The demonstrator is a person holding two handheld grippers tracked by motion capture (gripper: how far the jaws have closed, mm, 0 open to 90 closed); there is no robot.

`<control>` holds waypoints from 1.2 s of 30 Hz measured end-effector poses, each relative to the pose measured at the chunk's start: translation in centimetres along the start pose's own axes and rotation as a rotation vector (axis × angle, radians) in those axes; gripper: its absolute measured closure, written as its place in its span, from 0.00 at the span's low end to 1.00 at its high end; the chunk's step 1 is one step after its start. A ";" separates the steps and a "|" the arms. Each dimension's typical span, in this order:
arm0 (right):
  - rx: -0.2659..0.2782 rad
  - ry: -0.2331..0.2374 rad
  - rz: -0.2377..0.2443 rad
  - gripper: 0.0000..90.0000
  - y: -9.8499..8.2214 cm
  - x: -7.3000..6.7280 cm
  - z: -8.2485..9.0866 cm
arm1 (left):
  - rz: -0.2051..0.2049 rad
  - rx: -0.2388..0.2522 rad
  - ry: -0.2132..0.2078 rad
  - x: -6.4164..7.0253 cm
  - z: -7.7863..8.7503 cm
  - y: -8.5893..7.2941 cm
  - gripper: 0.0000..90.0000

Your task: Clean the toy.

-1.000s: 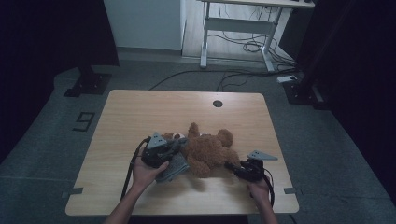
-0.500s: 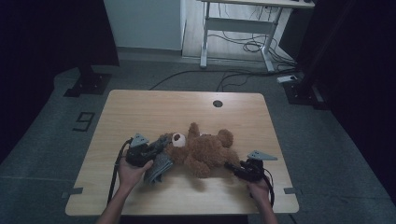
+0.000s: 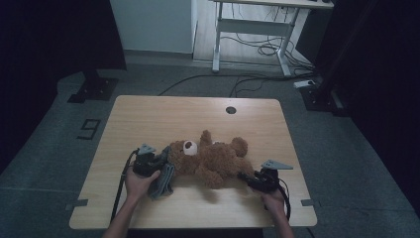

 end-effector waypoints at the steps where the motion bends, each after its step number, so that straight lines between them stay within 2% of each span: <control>1: -0.002 0.000 0.002 0.69 0.0 0.0 0.0 | -0.004 0.022 -0.005 0.2 0.4 0.6 0.87; 5: -0.001 -0.006 0.001 0.69 0.0 0.1 -0.2 | -0.041 0.093 -0.032 1.9 1.8 3.7 0.87; 9: -0.012 -0.021 0.001 0.69 0.0 -0.1 -0.5 | -0.102 0.112 -0.063 4.4 1.4 6.4 0.87; 15: -0.008 -0.015 -0.005 0.69 0.0 0.0 -0.5 | -0.198 0.086 -0.128 9.3 -1.6 8.4 0.87; 17: -0.007 -0.015 -0.004 0.69 0.0 0.0 -0.5 | -0.212 0.082 -0.155 10.9 -2.7 8.9 0.87; 20: -0.012 -0.013 -0.004 0.69 0.0 0.0 -0.5 | -0.251 0.076 -0.198 14.1 -4.6 10.1 0.87; 23: -0.010 -0.017 -0.007 0.69 -0.1 -0.1 -0.4 | -0.285 0.031 -0.210 16.3 -7.0 10.6 0.87; 26: -0.007 -0.018 -0.003 0.69 -0.1 -0.1 -0.4 | -0.267 -0.035 -0.205 16.9 -9.7 10.2 0.87; 28: -0.006 -0.017 -0.005 0.69 -0.1 0.0 -0.4 | -0.278 -0.076 -0.183 16.7 -11.0 9.3 0.87; 29: -0.009 -0.019 -0.001 0.69 -0.1 0.0 -0.3 | -0.265 -0.080 -0.189 16.5 -11.4 8.9 0.87; 32: -0.015 -0.018 0.001 0.69 -0.3 0.1 -0.3 | -0.235 -0.063 -0.199 15.9 -11.1 8.6 0.87; 36: -0.015 -0.018 -0.001 0.69 -0.3 0.0 -0.3 | -0.284 -0.072 -0.131 15.4 -9.9 8.6 0.87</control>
Point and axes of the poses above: each handheld gripper's, and its own axes: z roughly backward along the jaws, y roughly out of its top, x roughly to its right, the point moved 5 cm from there along -z, roughly forward along the jaws, and after that the axes turned 8 degrees about -y, right-handed, at the moved point
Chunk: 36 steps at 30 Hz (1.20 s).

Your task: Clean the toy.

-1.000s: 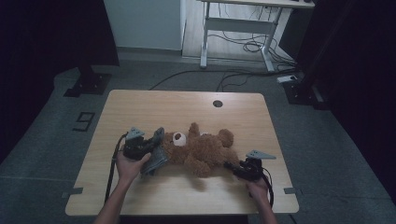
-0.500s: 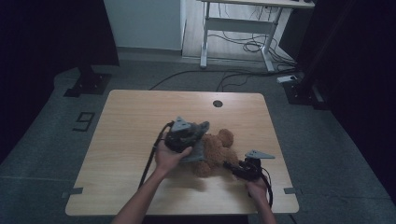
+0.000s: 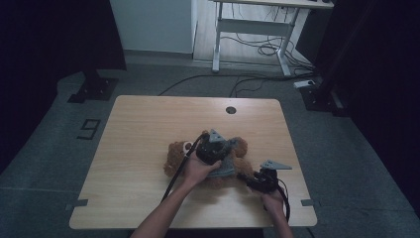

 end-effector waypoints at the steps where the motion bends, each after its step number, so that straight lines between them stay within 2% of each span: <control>1: -0.002 0.000 -0.001 0.69 0.0 0.0 0.0 | -0.010 -0.003 0.017 -0.2 0.4 -0.1 0.87; 6: -0.004 -0.001 -0.005 0.69 -0.1 0.0 0.1 | -0.066 -0.035 0.120 -1.7 3.2 -1.5 0.87; 7: -0.003 0.000 -0.006 0.69 -0.1 0.0 0.1 | -0.064 -0.034 0.131 -2.1 3.8 -1.8 0.87; 11: -0.003 0.008 -0.007 0.69 -0.2 -0.1 0.0 | -0.003 0.020 0.098 -3.6 6.3 -2.9 0.87; 14: -0.006 0.005 -0.002 0.69 -0.2 -0.3 0.0 | -0.005 0.047 0.115 -4.1 8.0 -3.1 0.87; 18: -0.007 0.005 -0.006 0.69 -0.3 -0.3 0.1 | -0.010 0.056 0.162 -4.9 9.7 -3.5 0.87; 22: -0.007 0.005 -0.006 0.69 -0.3 -0.2 0.1 | 0.028 0.042 0.214 -6.8 10.8 -4.8 0.87; 26: -0.008 0.007 -0.006 0.69 -0.3 -0.2 0.1 | 0.076 0.025 0.222 -8.3 11.3 -6.8 0.87; 30: -0.009 0.006 -0.008 0.69 -0.3 -0.2 0.0 | 0.097 -0.028 0.266 -9.7 11.6 -9.1 0.88; 31: -0.009 0.005 -0.008 0.69 -0.3 -0.2 0.1 | 0.117 -0.040 0.264 -10.1 11.5 -9.8 0.88; 34: -0.010 0.006 -0.014 0.69 -0.4 -0.2 0.0 | 0.182 -0.073 0.223 -11.0 10.6 -12.3 0.88; 36: -0.014 0.005 -0.017 0.69 -0.5 -0.1 -0.1 | 0.226 -0.051 0.177 -11.2 10.2 -13.3 0.88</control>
Point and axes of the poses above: each handheld gripper's, and its own axes: z roughly backward along the jaws, y roughly out of its top, x roughly to its right, the point moved 5 cm from there along -z, roughly forward along the jaws, and after that the axes turned 8 degrees about -y, right-handed, at the moved point
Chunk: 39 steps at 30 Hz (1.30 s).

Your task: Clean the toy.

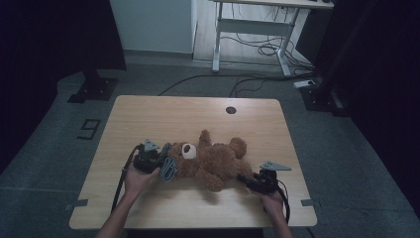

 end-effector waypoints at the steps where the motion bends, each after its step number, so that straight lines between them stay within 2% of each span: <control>1: -0.001 0.000 0.002 0.69 0.0 0.0 -0.1 | 0.015 0.010 -0.011 -0.1 -0.1 -0.1 0.88; 7: -0.011 -0.016 0.004 0.69 0.0 -0.1 -0.7 | 0.026 0.027 -0.030 -0.1 -0.5 0.8 0.88; 12: -0.013 -0.049 0.019 0.69 0.5 0.0 -1.5 | 0.032 0.034 -0.009 -0.4 -1.2 1.8 0.88; 16: -0.012 -0.048 0.005 0.69 0.6 0.3 -1.5 | 0.023 0.032 -0.003 -0.3 -1.3 2.0 0.88; 22: -0.014 -0.051 0.007 0.69 0.5 0.3 -1.3 | 0.013 0.033 0.002 -0.2 -0.8 2.0 0.88; 24: -0.010 -0.050 0.006 0.69 0.6 0.3 -1.2 | 0.006 0.046 0.002 -0.2 -0.2 2.4 0.88; 26: -0.011 -0.050 0.006 0.69 0.6 0.3 -1.1 | 0.005 0.078 -0.001 0.0 0.5 3.1 0.88; 29: -0.011 -0.052 0.003 0.69 0.6 0.3 -1.2 | -0.021 0.118 -0.011 0.9 1.6 4.7 0.87; 33: -0.008 -0.053 0.007 0.69 0.6 0.3 -1.1 | -0.075 0.164 -0.038 3.3 2.4 6.9 0.87; 36: -0.010 -0.054 0.006 0.68 0.5 0.2 -1.0 | -0.106 0.181 -0.081 5.3 2.0 8.4 0.87; 39: -0.011 -0.051 0.003 0.68 0.4 0.2 -0.9 | -0.156 0.160 -0.096 7.6 0.7 9.2 0.87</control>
Point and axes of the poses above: each handheld gripper's, and its own axes: z roughly backward along the jaws, y roughly out of its top, x roughly to its right, the point moved 5 cm from there along -z, roughly forward along the jaws, and after that the axes turned 8 degrees about -y, right-handed, at the moved point
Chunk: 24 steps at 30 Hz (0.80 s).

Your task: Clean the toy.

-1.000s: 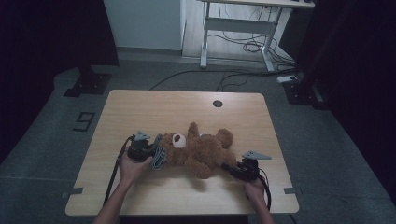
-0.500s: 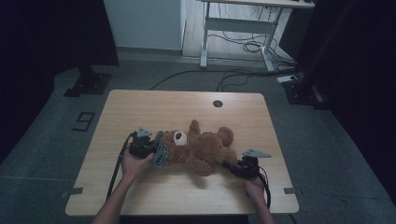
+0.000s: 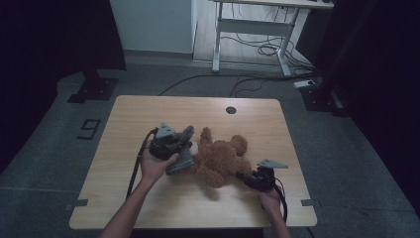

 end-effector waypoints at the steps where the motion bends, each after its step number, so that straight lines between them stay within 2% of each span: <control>1: 0.001 0.002 0.002 0.68 0.0 0.0 0.0 | -0.020 -0.015 0.002 0.5 -0.6 0.1 0.87; 3: 0.003 0.005 0.001 0.68 -0.1 0.1 0.1 | -0.051 -0.060 0.019 1.1 -2.0 0.0 0.87; 5: 0.002 0.009 -0.002 0.68 -0.1 0.1 0.2 | -0.044 -0.088 0.025 1.0 -3.0 -0.5 0.87; 7: 0.004 0.015 0.000 0.67 -0.1 0.0 0.3 | -0.029 -0.091 0.019 0.7 -3.4 -0.9 0.87; 11: 0.000 0.012 0.000 0.62 -0.1 -0.1 0.5 | -0.037 -0.100 0.010 0.9 -3.2 -1.5 0.87; 15: 0.003 0.008 0.002 0.56 -0.1 -0.1 0.8 | -0.025 -0.085 -0.017 1.2 -2.9 -2.3 0.87; 20: 0.023 0.040 -0.008 0.44 0.2 0.1 2.0 | -0.004 -0.052 -0.051 1.4 -2.2 -3.2 0.87; 22: 0.035 0.048 -0.009 0.39 0.5 0.2 2.5 | -0.006 -0.047 -0.053 1.5 -2.2 -3.3 0.87; 24: 0.040 0.041 0.011 0.37 0.7 0.1 2.8 | -0.011 -0.047 -0.050 1.6 -2.1 -3.4 0.87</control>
Point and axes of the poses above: each handheld gripper's, and its own axes: z roughly backward along the jaws, y roughly out of its top, x roughly to its right, the point moved 5 cm from there along -z, roughly forward along the jaws, and after that the axes turned 8 degrees about -y, right-handed, at the moved point
